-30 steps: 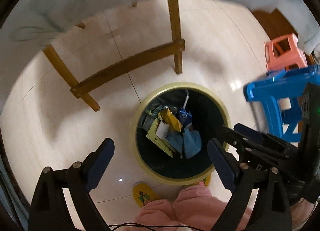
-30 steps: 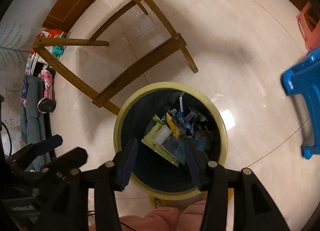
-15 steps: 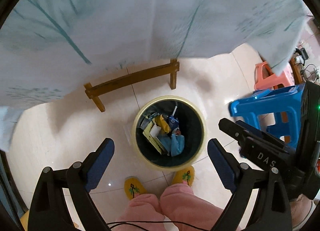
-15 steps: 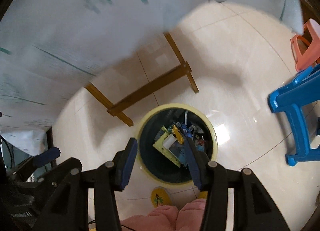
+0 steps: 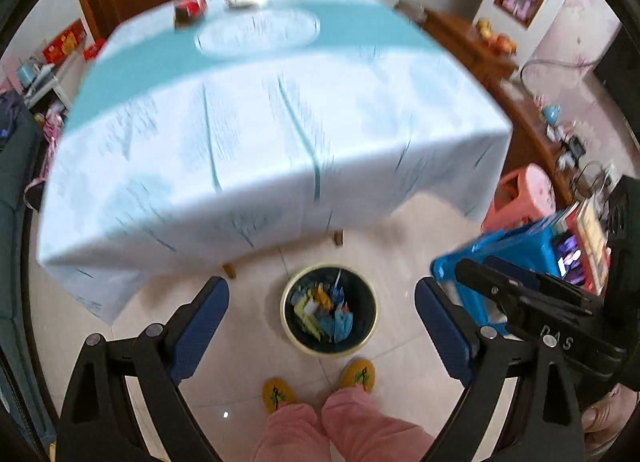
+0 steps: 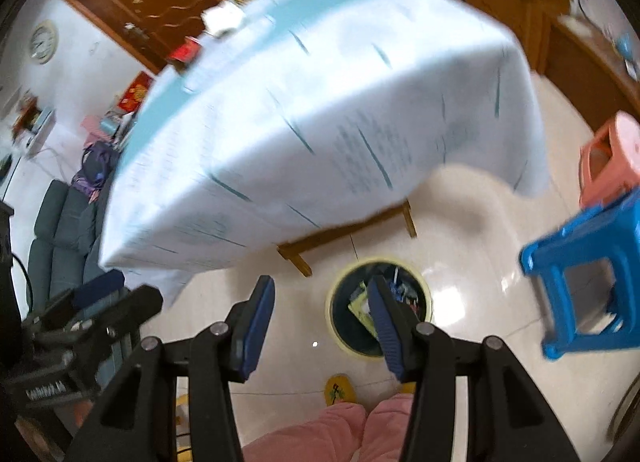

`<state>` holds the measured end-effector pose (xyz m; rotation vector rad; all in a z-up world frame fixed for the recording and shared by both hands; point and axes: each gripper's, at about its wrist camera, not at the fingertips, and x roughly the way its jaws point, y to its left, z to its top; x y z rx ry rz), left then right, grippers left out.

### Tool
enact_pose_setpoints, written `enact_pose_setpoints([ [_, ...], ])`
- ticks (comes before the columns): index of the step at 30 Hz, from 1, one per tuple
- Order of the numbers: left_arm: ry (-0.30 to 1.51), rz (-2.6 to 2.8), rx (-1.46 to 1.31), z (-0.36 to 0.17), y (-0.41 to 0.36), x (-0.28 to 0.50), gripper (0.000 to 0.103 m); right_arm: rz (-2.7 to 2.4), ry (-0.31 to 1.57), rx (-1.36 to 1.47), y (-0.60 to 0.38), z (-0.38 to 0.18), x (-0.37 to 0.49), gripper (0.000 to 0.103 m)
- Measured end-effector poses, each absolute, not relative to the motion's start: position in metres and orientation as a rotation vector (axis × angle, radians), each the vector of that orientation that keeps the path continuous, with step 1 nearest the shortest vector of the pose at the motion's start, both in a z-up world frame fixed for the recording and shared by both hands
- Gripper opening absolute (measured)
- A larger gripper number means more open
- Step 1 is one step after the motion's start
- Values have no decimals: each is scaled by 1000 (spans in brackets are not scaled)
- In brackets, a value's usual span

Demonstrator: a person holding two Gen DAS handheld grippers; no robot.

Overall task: Collect trash
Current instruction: 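Raise both tools back over the table toward the red carton and tissue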

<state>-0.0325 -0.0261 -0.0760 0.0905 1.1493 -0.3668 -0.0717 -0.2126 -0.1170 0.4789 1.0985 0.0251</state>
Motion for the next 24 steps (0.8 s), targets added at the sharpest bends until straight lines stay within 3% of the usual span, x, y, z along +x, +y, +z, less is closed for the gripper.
enact_pose_setpoints([
  [10, 975, -330, 74, 19, -19, -32, 93, 107, 923, 355, -210, -9, -68, 49],
  [24, 865, -187, 7, 74, -12, -14, 93, 225, 821, 233, -200, 52, -18, 49],
])
